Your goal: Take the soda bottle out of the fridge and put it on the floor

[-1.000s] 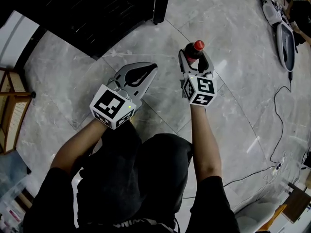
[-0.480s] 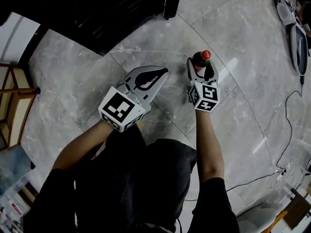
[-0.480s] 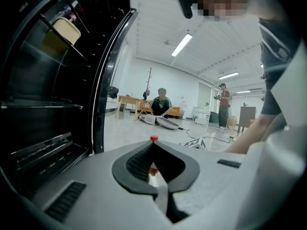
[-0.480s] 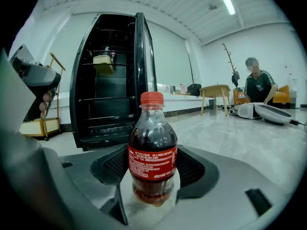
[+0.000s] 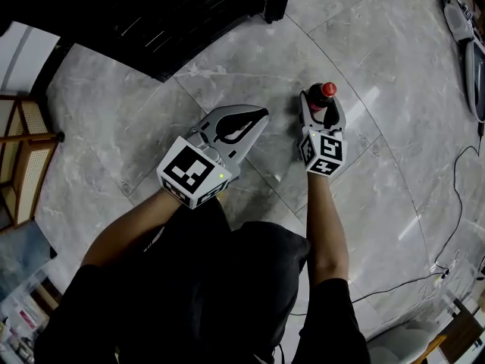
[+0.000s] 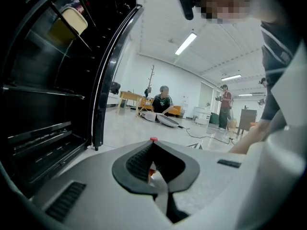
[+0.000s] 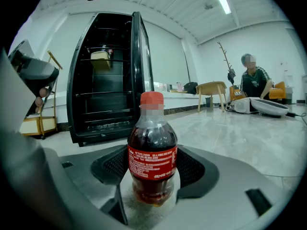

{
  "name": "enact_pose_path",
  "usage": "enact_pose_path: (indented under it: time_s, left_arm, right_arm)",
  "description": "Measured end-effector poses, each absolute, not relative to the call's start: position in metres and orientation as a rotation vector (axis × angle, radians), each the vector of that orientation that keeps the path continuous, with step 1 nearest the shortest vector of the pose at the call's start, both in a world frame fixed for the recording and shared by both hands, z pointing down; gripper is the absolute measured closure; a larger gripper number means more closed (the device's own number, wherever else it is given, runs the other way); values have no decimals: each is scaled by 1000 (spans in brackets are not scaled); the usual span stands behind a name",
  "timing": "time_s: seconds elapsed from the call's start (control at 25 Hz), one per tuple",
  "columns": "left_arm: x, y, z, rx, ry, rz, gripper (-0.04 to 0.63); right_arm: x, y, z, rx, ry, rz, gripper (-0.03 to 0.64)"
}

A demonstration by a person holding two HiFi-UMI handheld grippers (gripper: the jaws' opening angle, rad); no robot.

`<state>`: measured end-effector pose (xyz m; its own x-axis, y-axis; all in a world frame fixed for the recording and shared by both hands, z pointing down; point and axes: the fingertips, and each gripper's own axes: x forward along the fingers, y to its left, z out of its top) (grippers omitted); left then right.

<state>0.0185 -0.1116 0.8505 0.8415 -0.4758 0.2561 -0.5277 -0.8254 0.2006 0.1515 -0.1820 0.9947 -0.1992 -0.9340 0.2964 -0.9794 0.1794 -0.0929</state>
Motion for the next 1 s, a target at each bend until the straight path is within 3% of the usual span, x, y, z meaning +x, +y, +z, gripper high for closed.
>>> enact_pose_path:
  time_s: [1.0]
  left_arm:
    - [20,-104,866,2723,-764,334,589]
  right_arm:
    - [143,-171,1019,1942,-2308,375,304]
